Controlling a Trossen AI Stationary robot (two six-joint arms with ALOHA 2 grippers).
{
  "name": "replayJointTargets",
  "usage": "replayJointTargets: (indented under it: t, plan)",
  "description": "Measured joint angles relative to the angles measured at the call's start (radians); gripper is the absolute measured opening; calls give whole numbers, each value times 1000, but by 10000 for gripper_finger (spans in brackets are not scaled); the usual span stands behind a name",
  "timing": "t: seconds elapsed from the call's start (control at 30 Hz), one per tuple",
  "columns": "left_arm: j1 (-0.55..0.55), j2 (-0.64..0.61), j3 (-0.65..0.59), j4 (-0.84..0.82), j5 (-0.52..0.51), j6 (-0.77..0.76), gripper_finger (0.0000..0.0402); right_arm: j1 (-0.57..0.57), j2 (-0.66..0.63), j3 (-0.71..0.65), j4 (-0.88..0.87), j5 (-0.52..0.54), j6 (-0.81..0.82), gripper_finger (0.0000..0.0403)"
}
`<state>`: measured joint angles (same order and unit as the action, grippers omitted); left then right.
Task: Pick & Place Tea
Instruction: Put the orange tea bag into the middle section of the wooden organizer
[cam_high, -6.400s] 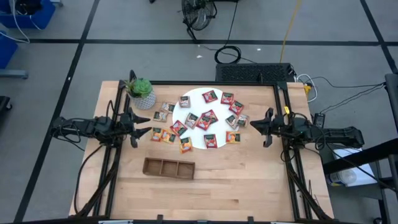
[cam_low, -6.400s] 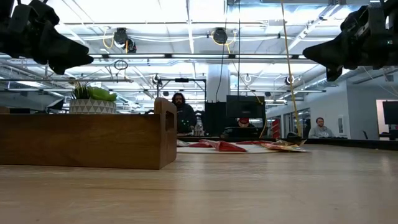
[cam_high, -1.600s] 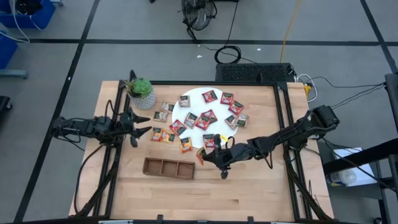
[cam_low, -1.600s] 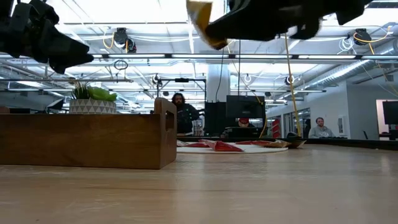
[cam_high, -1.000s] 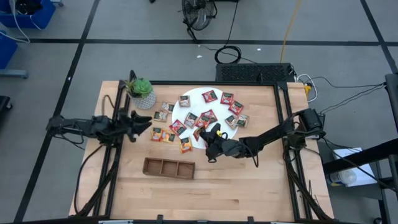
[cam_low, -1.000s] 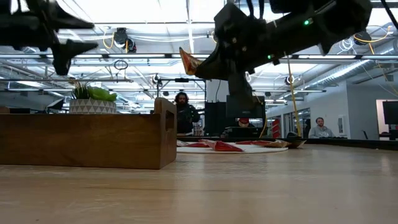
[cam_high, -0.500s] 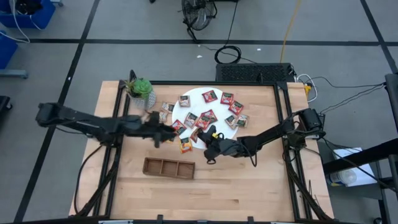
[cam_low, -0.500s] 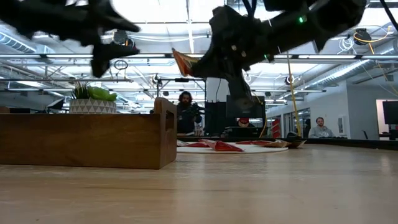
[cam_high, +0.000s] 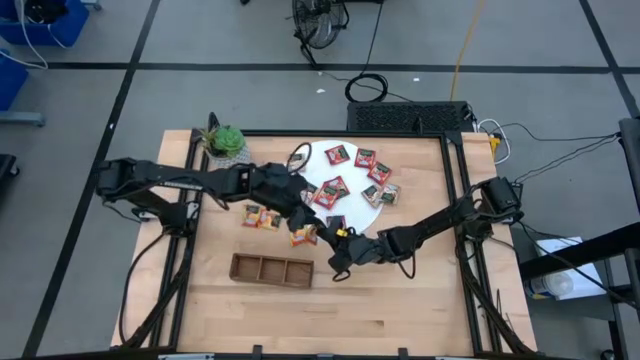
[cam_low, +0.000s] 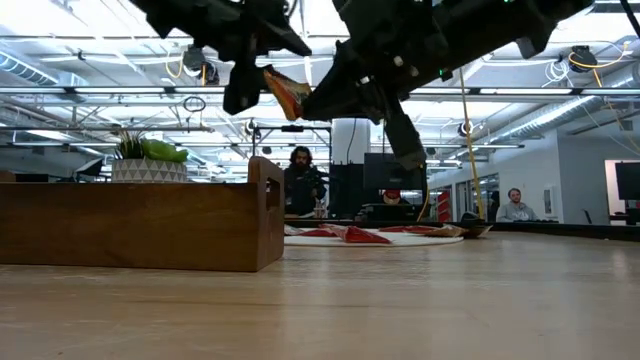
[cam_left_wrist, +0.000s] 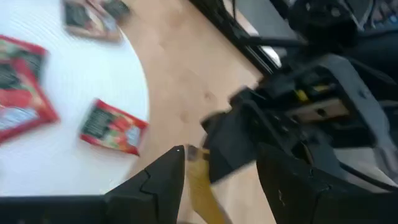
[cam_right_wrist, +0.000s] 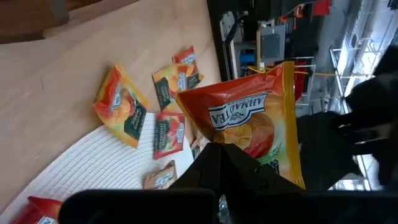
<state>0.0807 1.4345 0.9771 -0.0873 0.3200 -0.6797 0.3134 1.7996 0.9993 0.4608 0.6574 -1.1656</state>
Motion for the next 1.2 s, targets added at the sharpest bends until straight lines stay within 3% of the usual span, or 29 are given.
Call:
replayJointTargets:
  t: [0.2,0.47,1.2]
  plan:
    - [-27,33,25,-28,35,-12,200,-2,0,0,-11,26,-5,0]
    - [-32,33,25,-85,-97,24,200,4,0,0,-1,29,1,0]
    - [0,16,24,-121,-76,59,200,16,0,0,-2,48,47,0]
